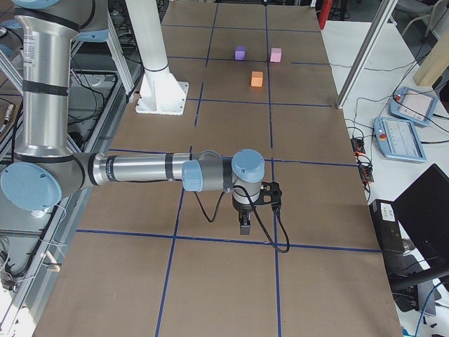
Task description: Arrange blocks in a line
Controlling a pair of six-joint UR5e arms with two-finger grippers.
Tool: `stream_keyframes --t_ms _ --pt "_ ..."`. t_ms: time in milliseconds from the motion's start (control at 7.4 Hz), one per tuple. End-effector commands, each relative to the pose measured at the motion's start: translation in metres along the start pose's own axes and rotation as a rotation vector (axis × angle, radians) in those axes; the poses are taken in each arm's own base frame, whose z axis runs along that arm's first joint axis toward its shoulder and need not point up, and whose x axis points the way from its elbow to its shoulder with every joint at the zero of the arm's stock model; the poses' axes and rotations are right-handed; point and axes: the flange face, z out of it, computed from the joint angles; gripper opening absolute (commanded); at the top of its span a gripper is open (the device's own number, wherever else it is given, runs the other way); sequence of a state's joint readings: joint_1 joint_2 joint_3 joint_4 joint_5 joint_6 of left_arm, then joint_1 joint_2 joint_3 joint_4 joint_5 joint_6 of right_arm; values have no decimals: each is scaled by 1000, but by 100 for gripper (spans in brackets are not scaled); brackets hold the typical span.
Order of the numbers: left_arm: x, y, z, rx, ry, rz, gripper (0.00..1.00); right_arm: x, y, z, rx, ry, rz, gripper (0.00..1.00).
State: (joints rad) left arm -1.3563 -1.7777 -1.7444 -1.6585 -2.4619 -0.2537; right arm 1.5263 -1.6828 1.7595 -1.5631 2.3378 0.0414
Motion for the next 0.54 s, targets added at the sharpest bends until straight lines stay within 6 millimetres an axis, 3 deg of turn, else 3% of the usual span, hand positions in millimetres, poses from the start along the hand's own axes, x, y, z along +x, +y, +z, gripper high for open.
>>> stream_keyframes --t_ms 0,270,405 --pt "133 -52 30 -21 81 -115 100 0 0 0 0 0 0 100" --pt "256 -68 61 -63 146 -199 100 0 0 0 0 0 0 100" --pt "298 -63 95 -13 93 -141 100 0 0 0 0 0 0 100"
